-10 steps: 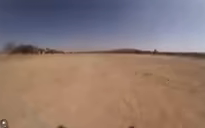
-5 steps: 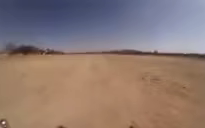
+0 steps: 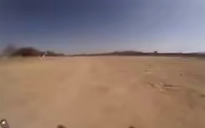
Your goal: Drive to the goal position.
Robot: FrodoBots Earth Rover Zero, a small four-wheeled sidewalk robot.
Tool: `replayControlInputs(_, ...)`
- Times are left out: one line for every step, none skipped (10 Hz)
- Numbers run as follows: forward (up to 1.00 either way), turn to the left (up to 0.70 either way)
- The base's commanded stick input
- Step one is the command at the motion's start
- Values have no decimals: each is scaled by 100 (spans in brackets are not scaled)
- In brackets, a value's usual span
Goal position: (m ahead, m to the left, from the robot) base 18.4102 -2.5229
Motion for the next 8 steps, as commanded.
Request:
replayControlInputs(100, 27)
replayControlInputs(100, 27)
replayControlInputs(100, 0)
replayControlInputs(100, 0)
replayControlInputs(100, 0)
replayControlInputs(100, 0)
replayControlInputs(100, 0)
replayControlInputs(100, 0)
